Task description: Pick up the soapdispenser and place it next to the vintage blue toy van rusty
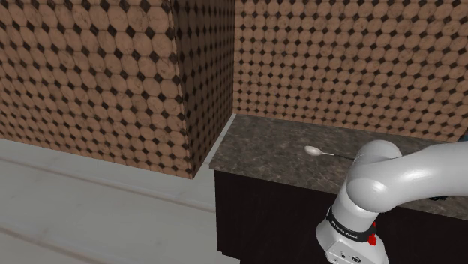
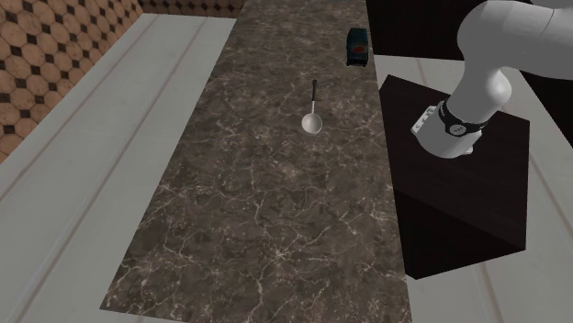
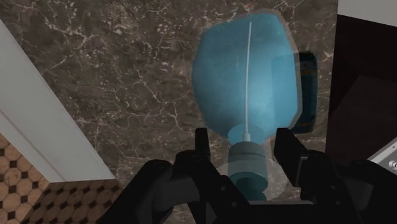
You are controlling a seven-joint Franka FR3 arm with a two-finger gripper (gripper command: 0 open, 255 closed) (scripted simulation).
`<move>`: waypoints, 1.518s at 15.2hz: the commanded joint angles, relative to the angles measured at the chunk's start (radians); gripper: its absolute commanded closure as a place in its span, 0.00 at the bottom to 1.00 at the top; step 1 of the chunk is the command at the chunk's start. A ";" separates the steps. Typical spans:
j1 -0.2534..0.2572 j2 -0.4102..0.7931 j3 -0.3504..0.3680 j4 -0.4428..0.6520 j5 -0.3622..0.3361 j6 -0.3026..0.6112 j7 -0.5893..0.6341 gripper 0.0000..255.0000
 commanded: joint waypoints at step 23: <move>0.021 -0.131 -0.133 -0.034 -0.109 0.136 -0.075 1.00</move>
